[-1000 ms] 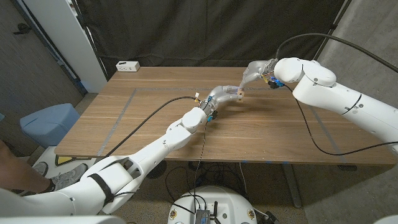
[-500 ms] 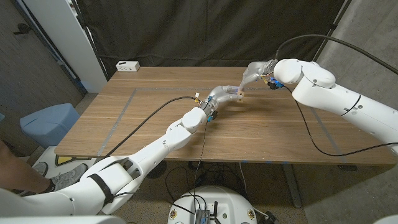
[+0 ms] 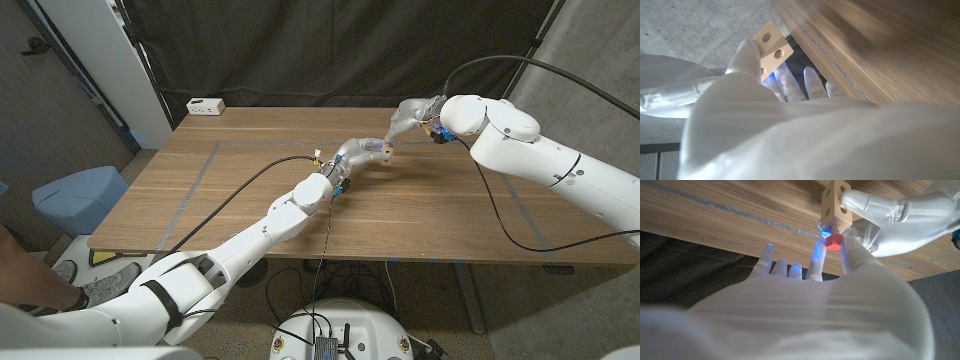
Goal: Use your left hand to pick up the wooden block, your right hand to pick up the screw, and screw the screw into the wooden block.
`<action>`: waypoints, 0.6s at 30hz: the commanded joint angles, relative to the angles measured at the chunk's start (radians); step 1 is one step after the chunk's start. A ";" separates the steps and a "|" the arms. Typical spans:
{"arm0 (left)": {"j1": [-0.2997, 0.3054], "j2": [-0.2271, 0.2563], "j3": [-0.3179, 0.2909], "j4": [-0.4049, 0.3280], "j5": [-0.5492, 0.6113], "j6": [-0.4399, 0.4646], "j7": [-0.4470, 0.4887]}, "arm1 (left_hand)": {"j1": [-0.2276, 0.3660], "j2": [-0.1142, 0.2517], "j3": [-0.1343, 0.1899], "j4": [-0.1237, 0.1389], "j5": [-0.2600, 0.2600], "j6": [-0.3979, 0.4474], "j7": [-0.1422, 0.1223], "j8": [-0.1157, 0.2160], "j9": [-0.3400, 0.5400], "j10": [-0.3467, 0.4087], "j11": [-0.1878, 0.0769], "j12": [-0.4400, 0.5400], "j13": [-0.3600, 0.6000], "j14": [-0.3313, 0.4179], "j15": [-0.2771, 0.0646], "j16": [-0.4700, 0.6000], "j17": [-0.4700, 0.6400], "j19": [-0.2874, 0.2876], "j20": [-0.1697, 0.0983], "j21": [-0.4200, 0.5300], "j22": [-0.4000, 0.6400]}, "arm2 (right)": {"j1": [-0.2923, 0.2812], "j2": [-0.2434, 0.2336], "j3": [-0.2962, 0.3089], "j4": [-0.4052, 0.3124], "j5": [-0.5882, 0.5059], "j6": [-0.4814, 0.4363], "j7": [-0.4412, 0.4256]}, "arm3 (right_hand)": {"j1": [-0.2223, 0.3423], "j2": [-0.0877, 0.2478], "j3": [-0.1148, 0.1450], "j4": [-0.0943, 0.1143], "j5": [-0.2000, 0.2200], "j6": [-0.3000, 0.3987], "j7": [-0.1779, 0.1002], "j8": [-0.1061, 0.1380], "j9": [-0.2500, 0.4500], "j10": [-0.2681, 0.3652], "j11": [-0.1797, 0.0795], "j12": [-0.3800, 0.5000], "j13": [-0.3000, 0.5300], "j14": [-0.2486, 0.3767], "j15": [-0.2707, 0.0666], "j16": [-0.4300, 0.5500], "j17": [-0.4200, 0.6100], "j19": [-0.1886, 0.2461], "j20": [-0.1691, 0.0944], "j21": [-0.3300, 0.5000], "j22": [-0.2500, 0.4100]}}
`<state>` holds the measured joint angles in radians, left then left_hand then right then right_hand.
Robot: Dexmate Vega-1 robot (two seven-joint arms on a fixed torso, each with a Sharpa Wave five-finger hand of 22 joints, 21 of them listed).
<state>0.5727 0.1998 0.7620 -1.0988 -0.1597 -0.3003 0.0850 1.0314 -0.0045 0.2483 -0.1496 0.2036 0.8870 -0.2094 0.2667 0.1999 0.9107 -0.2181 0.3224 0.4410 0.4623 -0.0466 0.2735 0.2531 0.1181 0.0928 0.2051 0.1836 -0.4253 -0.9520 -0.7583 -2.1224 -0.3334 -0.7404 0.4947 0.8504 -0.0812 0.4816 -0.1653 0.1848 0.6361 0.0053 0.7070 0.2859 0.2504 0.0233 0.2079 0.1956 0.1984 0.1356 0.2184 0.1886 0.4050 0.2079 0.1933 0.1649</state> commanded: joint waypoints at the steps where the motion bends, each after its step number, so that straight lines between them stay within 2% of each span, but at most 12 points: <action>1: -0.006 -0.005 0.002 0.012 0.000 -0.001 -0.003 | -0.020 0.070 0.003 0.003 0.005 0.061 0.003 0.006 0.010 0.015 -0.004 0.006 0.159 0.012 -0.108 -0.003 0.003 0.004 0.005 0.008 0.004 | -0.001 0.000 0.003 0.008 0.006 0.007 0.000 | 0.012 0.000 -0.003 0.005 -0.002 0.005 -0.001 0.006 0.008 0.009 -0.001 -0.002 0.003 0.009 -0.005 0.005 0.006 0.008 0.004 0.001 0.005; 12: -0.014 -0.011 0.002 0.028 -0.005 -0.004 -0.009 | -0.019 0.071 0.004 0.003 0.005 0.061 0.003 0.006 0.010 0.014 -0.005 0.004 0.160 0.012 -0.108 -0.004 0.003 0.004 0.005 0.008 0.004 | 0.013 0.003 -0.005 0.016 0.003 0.009 0.018 | 0.008 -0.001 -0.009 0.008 -0.002 -0.029 0.005 0.007 0.019 -0.003 0.001 -0.011 0.003 0.006 -0.001 0.002 0.007 0.005 0.006 -0.002 0.005; 18: -0.021 -0.015 0.003 0.042 -0.007 -0.011 -0.014 | -0.019 0.072 0.004 0.003 0.005 0.062 0.004 0.006 0.010 0.013 -0.005 0.003 0.160 0.013 -0.108 -0.005 0.003 0.003 0.006 0.008 0.004 | 0.019 0.005 -0.008 0.019 0.003 0.014 0.027 | 0.002 -0.004 -0.014 0.011 -0.002 -0.076 0.012 -0.008 0.018 -0.023 0.010 -0.019 0.004 -0.004 0.006 -0.005 0.006 -0.001 0.006 -0.005 0.005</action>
<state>0.5613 0.1910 0.7638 -1.0746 -0.1622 -0.3004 0.0788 1.0314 -0.0045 0.2482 -0.1497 0.2032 0.8870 -0.2094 0.2654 0.2001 0.9107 -0.2181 0.3186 0.4410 0.4649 -0.0491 0.2698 0.2531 0.1181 0.0927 0.2051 0.1835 -0.4192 -0.9511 -0.7576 -2.1102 -0.3293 -0.7313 0.5057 0.8504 -0.0812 0.4728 -0.1565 0.1849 0.5709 0.0127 0.7030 0.3030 0.2366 0.0319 0.1920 0.1980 0.1981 0.1358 0.2178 0.1933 0.4077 0.2108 0.1916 0.1649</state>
